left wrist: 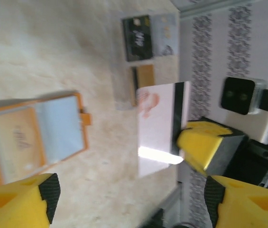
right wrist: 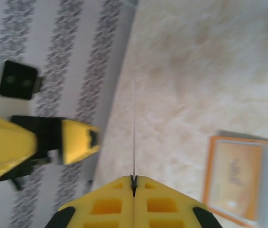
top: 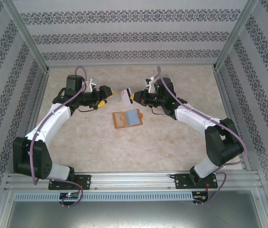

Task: Take the credit cards out of the card holder

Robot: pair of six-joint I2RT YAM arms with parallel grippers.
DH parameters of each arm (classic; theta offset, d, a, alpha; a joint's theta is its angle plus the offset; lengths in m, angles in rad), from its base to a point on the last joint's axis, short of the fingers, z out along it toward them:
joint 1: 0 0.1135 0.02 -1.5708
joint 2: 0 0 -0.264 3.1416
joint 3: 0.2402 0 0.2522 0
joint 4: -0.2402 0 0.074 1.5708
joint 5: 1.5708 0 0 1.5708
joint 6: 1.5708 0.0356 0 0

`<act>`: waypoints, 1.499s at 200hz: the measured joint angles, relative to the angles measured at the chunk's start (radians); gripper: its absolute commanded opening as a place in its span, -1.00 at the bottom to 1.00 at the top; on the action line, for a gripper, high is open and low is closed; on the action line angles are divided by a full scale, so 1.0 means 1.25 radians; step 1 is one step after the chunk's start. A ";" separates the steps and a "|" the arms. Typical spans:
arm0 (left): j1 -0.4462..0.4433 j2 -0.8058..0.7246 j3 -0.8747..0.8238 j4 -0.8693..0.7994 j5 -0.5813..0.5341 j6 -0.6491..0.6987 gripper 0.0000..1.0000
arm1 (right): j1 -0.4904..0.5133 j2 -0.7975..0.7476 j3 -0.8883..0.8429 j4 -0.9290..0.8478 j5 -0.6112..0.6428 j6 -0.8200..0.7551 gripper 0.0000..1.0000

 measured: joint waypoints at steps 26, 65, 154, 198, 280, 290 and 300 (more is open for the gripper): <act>0.014 -0.032 0.046 -0.132 -0.106 0.097 0.94 | -0.044 -0.027 0.067 -0.171 0.134 -0.144 -1.00; 0.018 -0.068 0.062 -0.221 -0.211 0.178 0.99 | -0.142 -0.038 0.158 -0.321 0.306 -0.331 -1.00; 0.020 -0.072 0.062 -0.260 -0.259 0.227 0.99 | -0.237 0.197 0.414 -0.472 0.419 -0.581 -1.00; 0.023 -0.060 0.062 -0.265 -0.251 0.234 0.99 | -0.241 0.270 0.473 -0.504 0.425 -0.628 -1.00; 0.025 -0.055 0.062 -0.265 -0.243 0.239 0.99 | -0.241 0.339 0.534 -0.550 0.455 -0.684 -1.00; 0.025 -0.055 0.062 -0.265 -0.243 0.239 0.99 | -0.241 0.342 0.537 -0.553 0.455 -0.686 -1.00; 0.025 -0.055 0.062 -0.265 -0.243 0.239 0.99 | -0.241 0.342 0.537 -0.558 0.454 -0.686 -1.00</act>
